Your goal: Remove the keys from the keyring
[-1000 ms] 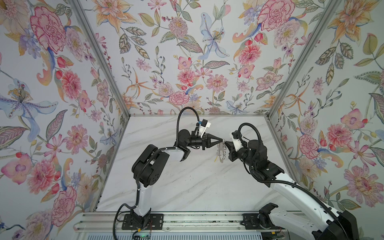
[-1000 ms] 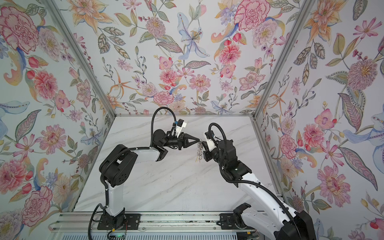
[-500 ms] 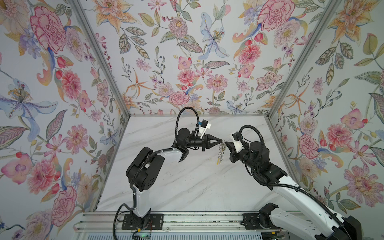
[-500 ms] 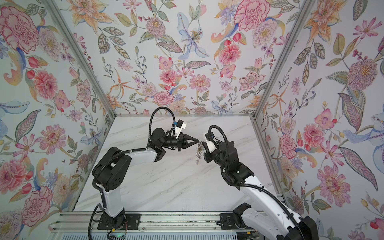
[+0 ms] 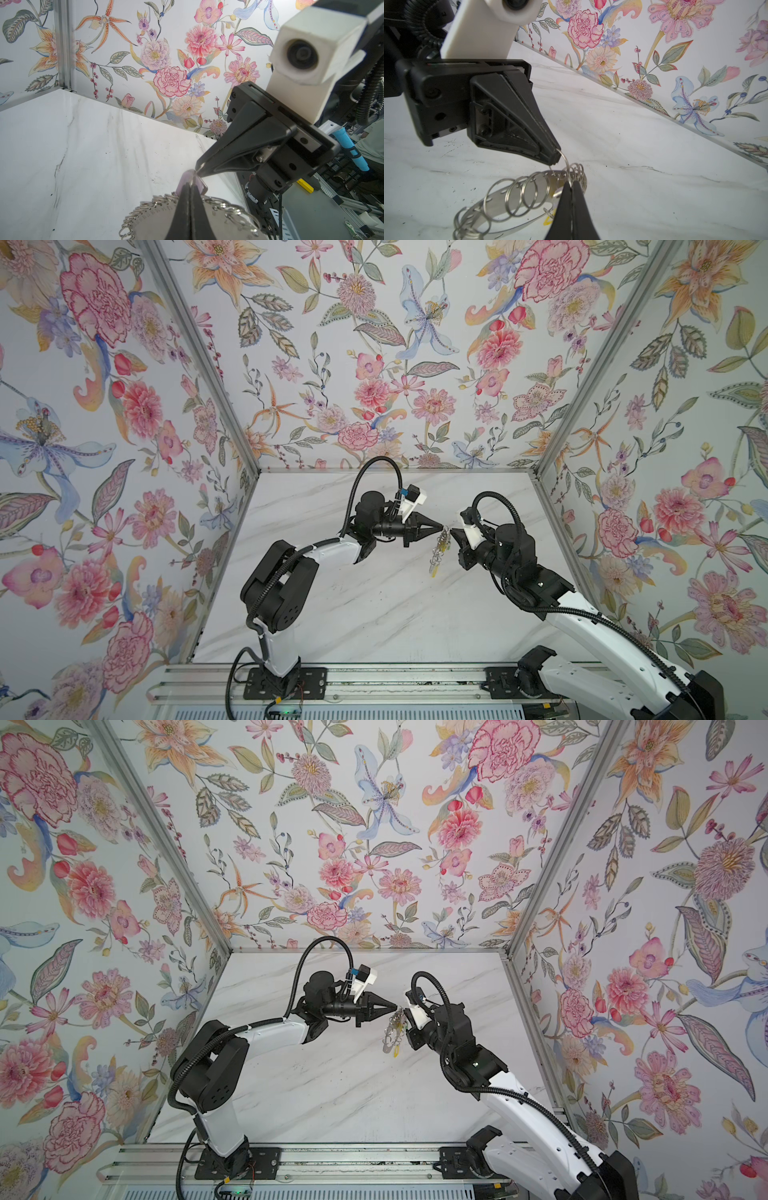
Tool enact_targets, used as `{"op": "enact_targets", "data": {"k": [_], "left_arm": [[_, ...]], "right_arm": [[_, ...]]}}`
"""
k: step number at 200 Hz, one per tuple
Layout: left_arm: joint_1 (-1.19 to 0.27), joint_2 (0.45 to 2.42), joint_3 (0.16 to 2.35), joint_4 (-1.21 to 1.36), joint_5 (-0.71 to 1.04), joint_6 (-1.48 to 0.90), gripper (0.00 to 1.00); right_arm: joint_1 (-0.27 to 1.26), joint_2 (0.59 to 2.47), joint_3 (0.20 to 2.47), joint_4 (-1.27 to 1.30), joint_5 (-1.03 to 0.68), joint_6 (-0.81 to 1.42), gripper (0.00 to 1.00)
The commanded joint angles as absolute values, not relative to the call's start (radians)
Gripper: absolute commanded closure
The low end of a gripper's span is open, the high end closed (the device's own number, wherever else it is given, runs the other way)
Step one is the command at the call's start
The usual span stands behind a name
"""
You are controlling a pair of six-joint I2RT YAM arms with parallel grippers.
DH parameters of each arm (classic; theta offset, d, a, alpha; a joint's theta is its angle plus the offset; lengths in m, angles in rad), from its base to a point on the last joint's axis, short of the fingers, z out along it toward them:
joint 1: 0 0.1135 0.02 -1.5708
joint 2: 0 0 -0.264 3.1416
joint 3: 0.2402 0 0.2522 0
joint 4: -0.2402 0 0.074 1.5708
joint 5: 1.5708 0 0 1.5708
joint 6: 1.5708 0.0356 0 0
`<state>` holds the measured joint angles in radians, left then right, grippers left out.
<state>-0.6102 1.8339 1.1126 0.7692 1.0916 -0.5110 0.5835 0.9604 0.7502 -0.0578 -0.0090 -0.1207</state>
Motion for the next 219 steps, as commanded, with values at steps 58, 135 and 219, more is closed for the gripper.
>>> {"op": "enact_targets", "data": {"k": [58,135,219], "left_arm": [[-0.588,1.825,1.062,0.785,1.098,-0.515,1.0],[-0.581,1.831,1.04,1.067,1.091,-0.72,1.0],[-0.584,1.83,1.03,1.252,1.038,-0.82,1.0]], "right_arm": [[0.592,0.939,0.848,-0.022,0.11,-0.138,0.99],[0.601,0.918,0.811,-0.052,0.009,-0.046,0.98],[0.587,0.952,0.81,-0.015,-0.194,0.119,0.98]]}}
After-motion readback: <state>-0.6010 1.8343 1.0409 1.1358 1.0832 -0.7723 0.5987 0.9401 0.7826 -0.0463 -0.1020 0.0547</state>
